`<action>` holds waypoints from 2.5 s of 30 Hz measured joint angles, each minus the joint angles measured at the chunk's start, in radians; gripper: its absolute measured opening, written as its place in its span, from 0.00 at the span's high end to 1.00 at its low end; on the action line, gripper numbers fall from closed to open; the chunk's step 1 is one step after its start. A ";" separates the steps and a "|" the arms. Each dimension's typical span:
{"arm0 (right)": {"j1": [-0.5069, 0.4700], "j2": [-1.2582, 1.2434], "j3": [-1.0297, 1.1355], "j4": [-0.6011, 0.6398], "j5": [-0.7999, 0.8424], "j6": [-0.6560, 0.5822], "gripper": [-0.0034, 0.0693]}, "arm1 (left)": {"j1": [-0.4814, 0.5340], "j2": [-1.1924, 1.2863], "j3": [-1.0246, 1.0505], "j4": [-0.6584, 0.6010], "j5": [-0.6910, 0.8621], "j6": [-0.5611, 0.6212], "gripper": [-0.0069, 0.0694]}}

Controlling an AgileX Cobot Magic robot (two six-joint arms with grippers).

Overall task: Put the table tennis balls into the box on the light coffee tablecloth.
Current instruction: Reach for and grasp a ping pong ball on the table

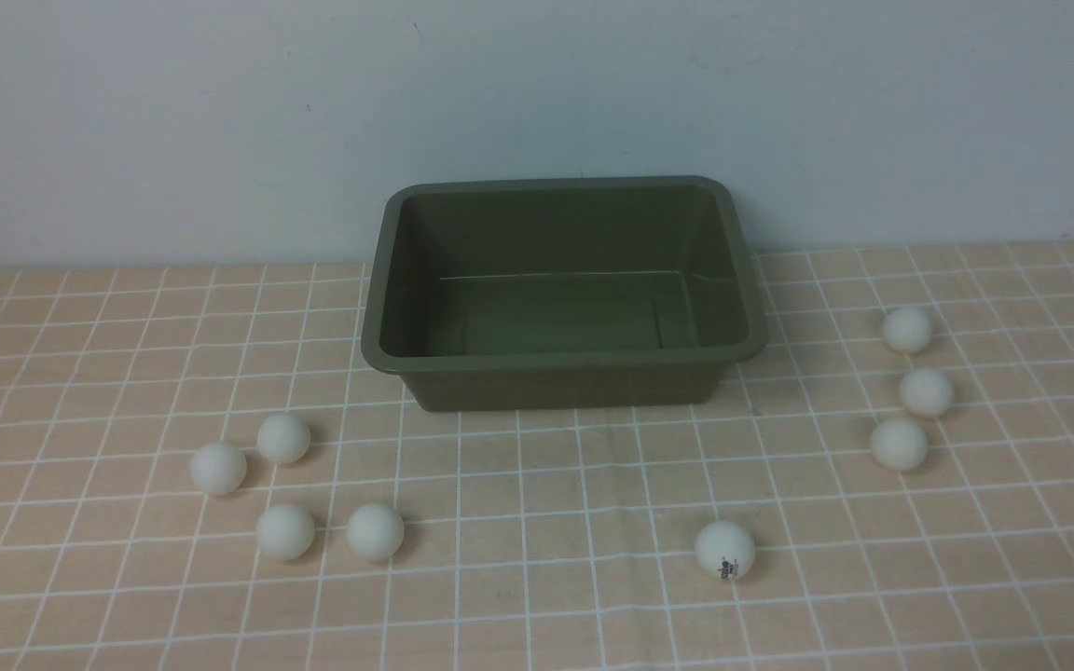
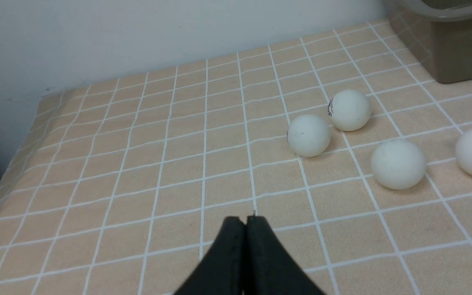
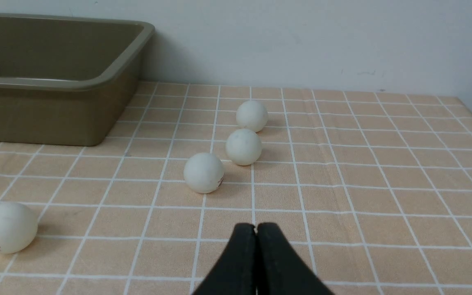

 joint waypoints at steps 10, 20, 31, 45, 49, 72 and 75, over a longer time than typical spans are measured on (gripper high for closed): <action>0.000 0.000 0.000 0.000 0.000 0.000 0.98 | 0.000 0.000 0.000 0.078 0.000 0.008 1.00; 0.000 0.000 0.001 0.324 0.015 0.015 0.98 | 0.000 0.000 0.000 -0.262 0.002 -0.146 1.00; 0.000 0.000 0.000 0.730 -0.011 0.015 0.98 | 0.000 0.000 0.000 -0.804 0.055 -0.198 1.00; 0.000 0.000 0.003 0.863 -0.101 0.015 0.98 | 0.000 0.000 0.000 -0.941 -0.031 -0.192 1.00; 0.000 0.000 0.003 0.942 -0.151 0.015 0.98 | 0.000 0.000 0.000 -1.088 -0.126 -0.192 1.00; 0.000 0.000 -0.117 0.996 -0.172 -0.182 0.98 | 0.000 0.000 -0.074 -1.425 -0.241 0.026 1.00; 0.000 0.008 -0.224 0.999 -0.176 -0.242 0.98 | 0.000 0.000 -0.158 -1.435 -0.250 0.163 1.00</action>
